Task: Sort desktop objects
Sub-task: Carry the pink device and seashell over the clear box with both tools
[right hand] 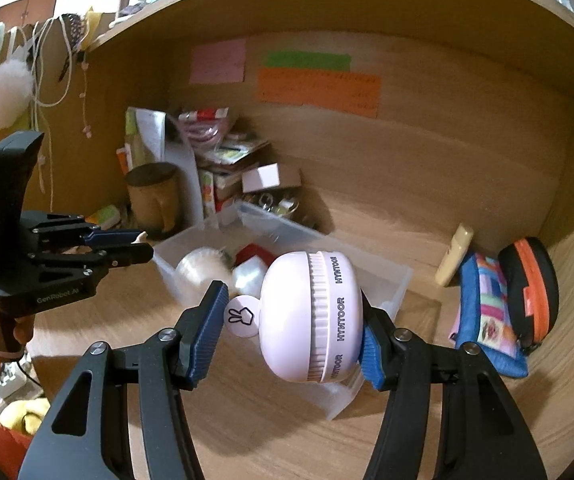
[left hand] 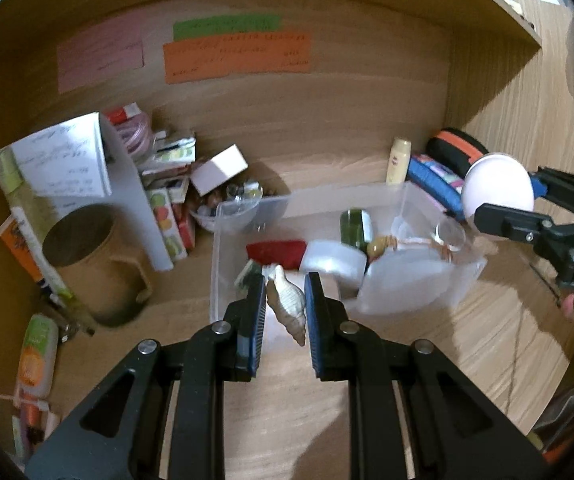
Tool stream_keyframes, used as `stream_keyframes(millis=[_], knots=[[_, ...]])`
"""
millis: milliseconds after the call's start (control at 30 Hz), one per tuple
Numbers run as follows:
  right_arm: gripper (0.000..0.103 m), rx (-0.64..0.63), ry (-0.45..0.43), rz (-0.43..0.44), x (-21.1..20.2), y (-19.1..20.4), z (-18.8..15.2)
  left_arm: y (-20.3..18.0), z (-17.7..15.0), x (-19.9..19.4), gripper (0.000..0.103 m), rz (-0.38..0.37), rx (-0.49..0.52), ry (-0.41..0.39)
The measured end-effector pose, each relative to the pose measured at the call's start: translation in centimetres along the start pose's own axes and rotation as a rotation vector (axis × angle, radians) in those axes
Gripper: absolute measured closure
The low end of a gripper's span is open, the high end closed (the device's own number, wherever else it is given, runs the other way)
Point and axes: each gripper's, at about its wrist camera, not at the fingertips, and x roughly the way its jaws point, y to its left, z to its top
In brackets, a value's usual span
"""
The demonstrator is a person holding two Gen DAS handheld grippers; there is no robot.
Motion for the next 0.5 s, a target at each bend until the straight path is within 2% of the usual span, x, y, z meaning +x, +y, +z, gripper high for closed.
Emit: stream_keyframes(millis=[500], knots=[[0.048, 0.067, -0.016, 0.014, 4.1, -2.0, 3.0, 0.0, 3.9, 3.2, 0.085, -0.040, -0.010, -0.006]])
